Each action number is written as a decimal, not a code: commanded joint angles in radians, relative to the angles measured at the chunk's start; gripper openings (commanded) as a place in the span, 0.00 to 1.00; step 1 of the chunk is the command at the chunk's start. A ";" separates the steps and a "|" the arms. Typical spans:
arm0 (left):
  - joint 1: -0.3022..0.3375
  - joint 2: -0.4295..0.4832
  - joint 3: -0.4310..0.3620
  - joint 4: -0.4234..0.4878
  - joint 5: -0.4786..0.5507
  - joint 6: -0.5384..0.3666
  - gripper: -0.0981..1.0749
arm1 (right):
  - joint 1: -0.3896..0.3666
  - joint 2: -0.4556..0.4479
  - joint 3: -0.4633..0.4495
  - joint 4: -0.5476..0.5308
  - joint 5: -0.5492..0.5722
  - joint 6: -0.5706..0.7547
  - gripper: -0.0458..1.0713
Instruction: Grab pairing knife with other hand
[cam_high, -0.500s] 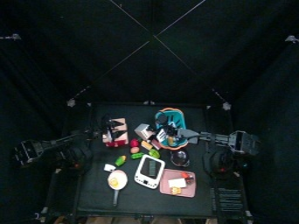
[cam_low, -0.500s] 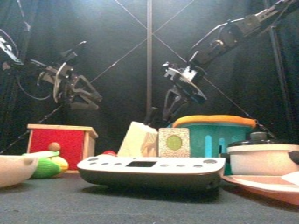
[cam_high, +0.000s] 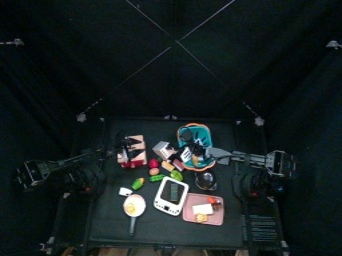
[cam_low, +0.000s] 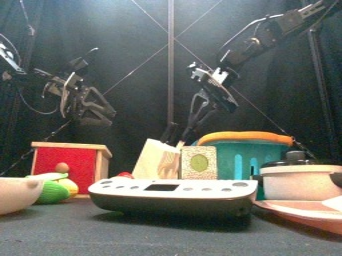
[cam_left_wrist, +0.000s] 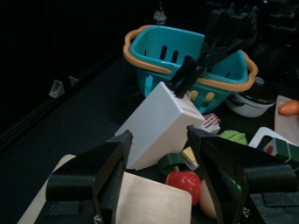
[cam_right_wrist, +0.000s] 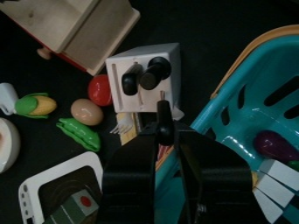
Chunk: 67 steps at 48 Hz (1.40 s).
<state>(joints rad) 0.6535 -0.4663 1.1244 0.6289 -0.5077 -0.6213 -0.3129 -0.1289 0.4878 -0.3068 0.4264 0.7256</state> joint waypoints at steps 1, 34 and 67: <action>0.003 -0.003 -0.011 -0.003 -0.003 0.002 0.84 | 0.015 -0.063 -0.011 -0.003 0.011 -0.002 0.49; 0.003 -0.003 -0.003 0.000 -0.003 0.003 0.84 | 0.101 -0.313 0.123 -0.005 -0.015 0.000 0.49; 0.003 -0.003 -0.003 -0.002 -0.003 0.003 0.84 | 0.101 -0.334 0.179 -0.006 -0.109 -0.002 0.49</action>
<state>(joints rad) 0.6535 -0.4679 1.1321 0.6289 -0.5077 -0.6197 -0.2102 -0.4403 0.6780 -0.3114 0.3267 0.7256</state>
